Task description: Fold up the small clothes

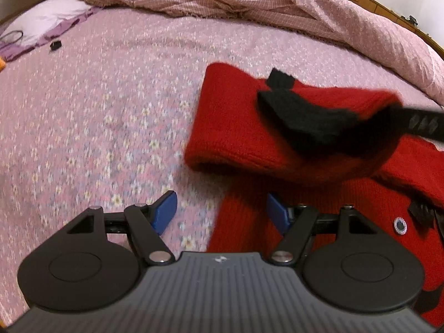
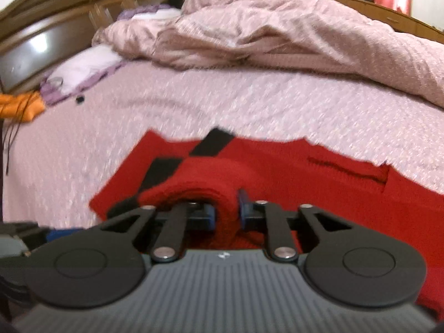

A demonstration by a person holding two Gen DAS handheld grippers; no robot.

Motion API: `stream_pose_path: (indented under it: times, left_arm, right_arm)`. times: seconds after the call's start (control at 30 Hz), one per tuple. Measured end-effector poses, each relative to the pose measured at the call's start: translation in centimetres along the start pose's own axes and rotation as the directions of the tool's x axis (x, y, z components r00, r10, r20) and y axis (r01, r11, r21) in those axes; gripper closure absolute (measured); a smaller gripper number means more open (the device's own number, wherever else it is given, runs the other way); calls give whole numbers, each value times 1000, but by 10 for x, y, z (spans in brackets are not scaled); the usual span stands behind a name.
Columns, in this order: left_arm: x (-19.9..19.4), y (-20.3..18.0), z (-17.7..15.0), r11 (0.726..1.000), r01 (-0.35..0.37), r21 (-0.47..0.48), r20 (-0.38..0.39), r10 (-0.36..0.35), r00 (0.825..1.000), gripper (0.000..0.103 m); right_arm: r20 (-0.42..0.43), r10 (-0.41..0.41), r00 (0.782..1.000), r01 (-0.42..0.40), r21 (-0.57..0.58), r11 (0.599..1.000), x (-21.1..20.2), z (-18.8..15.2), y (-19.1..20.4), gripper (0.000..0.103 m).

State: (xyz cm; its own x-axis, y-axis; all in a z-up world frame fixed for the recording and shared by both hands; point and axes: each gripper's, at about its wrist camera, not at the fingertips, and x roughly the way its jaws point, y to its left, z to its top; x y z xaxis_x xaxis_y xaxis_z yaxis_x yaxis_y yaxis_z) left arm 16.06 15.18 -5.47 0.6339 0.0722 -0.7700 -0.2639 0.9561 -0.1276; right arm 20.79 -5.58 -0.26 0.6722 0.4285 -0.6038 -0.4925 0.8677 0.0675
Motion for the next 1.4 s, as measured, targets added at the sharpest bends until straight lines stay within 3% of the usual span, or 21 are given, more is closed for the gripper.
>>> stream_pose_path:
  times: [0.13,0.27,0.43,0.53,0.63,0.8,0.87,0.93,1.03,1.13,1.27,1.4]
  left_arm:
    - [5,-9,11,1000,-21,17,27,20,999,28]
    - [16,-18,19,999,-45,27,30,44,999,28]
    - [31,-22,20,998,-63,25,8,62,998,28]
    - [34,-25,17,996,-77,49,17,76,997,28]
    - [38,-23,18,996,-81,46,15,81,997,27]
    - [39,-22,19,996,-79,38,9,79,997,27]
    - [40,-22,19,996,-82,42,9,81,997,26]
    - [40,-23,19,996,-84,38,8,84,996,26]
    - [40,-23,18,995,-88,38,6,87,996,26]
    - [39,-22,18,996,-88,34,5,88,996,26]
    - [39,-22,18,995,-92,34,5,92,996,26]
    - [36,-23,17,995,-94,29,-1,95,996,26]
  right_arm:
    - [97,-5,995,1,44,999,-18,23,-18,90]
    - [224,-59,973,42,83,996,-46,41,-39,90]
    - [293,-140,946,97,157,983,-65,39,-77,90]
    - [287,-166,944,105,215,971,-66,27,-99,90]
    - [235,-168,957,96,291,952,-55,7,-121,90]
    - [115,-207,972,136,444,886,-33,-38,-150,87]
    - [83,-241,967,169,497,851,-33,-53,-159,70]
    - [65,-285,956,206,539,816,-38,-64,-168,61]
    - [55,-304,951,216,585,782,-46,-77,-178,59]
    - [28,-368,929,280,598,751,-57,-85,-188,59]
    - [20,-361,932,274,614,740,-74,-99,-204,59]
    - [36,-341,939,255,591,765,-82,-96,-218,59]
